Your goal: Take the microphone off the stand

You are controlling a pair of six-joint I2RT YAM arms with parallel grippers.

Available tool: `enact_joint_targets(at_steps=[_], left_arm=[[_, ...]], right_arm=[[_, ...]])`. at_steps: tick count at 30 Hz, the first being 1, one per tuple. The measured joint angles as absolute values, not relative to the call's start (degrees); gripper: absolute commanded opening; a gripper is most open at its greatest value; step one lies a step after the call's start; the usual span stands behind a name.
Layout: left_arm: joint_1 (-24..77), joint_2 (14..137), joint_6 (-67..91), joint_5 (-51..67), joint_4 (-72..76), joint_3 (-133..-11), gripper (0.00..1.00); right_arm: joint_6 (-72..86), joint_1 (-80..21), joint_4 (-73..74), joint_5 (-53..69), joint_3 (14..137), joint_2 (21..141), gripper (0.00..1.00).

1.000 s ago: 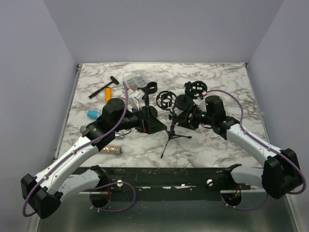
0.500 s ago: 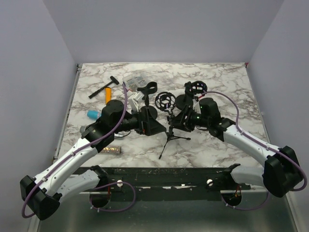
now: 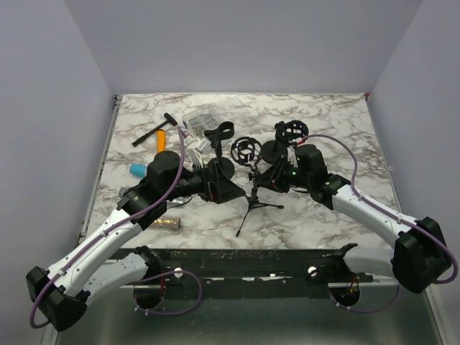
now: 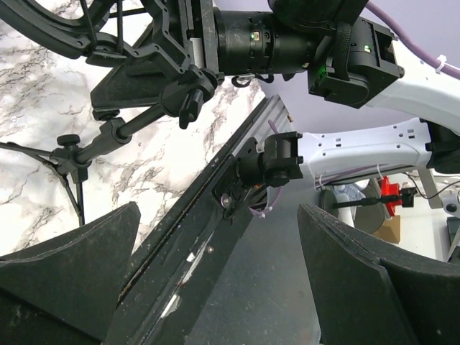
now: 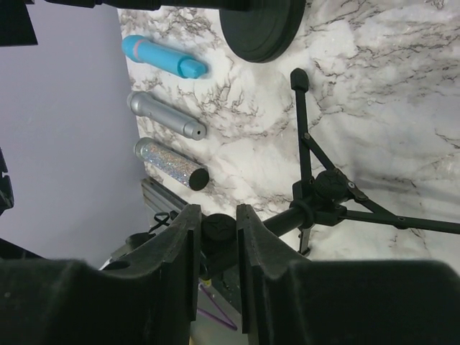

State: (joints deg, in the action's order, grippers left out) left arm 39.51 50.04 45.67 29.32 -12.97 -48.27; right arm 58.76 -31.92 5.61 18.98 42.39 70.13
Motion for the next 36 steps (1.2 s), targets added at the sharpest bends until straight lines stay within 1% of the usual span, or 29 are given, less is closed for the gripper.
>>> enact_joint_targets(at_steps=[3, 4, 7, 11, 12, 13, 14, 15, 17, 20, 23, 26, 36], left_arm=[[39.51, 50.04, 45.69, 29.19, -12.97, -48.18, 0.93], [39.51, 50.04, 45.69, 29.17, -12.97, -48.18, 0.93], [39.51, 49.98, 45.69, 29.15, -12.97, -48.14, 0.93], [39.51, 49.67, 45.69, 29.1, -13.02, -48.03, 0.93], [39.51, 49.56, 45.69, 29.1, -13.04, -47.99, 0.93], [39.51, 49.36, 45.69, 29.1, -13.1, -47.94, 0.93], [39.51, 49.12, 45.69, 29.06, -13.21, -47.83, 0.93], [39.51, 48.8, 45.69, 29.04, -13.39, -47.75, 0.93], [39.51, 48.29, 45.69, 28.99, -13.45, -47.57, 0.93], [39.51, 47.59, 45.71, 28.91, -13.52, -47.29, 0.93], [39.51, 47.11, 45.78, 28.91, -13.45, -46.87, 0.93], [39.51, 46.85, 45.95, 28.91, -13.43, -46.46, 0.93], [39.51, 45.8, 46.11, 28.88, -13.43, -45.93, 0.93]], right_arm=[[58.76, -31.92, 5.48, 18.9, 42.37, 70.11, 0.05], [59.66, -31.88, 4.12, 18.87, 42.04, 70.06, 0.01], [60.01, -31.88, 0.14, 18.87, 40.01, 69.45, 0.01], [62.15, -31.46, -11.53, 20.58, 32.69, 68.82, 0.01], [62.48, -31.51, -12.82, 20.91, 31.35, 68.84, 0.03], [62.63, -31.51, -13.74, 21.43, 29.89, 68.84, 0.11], [62.94, -31.55, -13.78, 21.87, 28.62, 68.84, 0.26], [62.92, -31.55, -13.37, 21.98, 28.14, 68.84, 0.37], [62.63, -31.57, -11.77, 21.74, 28.49, 68.62, 0.45], [60.66, -31.68, -5.82, 20.21, 31.51, 67.29, 0.49], [59.59, -31.68, -0.45, 19.03, 36.18, 66.54, 0.49], [59.29, -31.73, 1.96, 18.9, 39.64, 66.39, 0.49], [60.4, -33.91, 7.75, 17.67, 41.23, 66.61, 0.5]])
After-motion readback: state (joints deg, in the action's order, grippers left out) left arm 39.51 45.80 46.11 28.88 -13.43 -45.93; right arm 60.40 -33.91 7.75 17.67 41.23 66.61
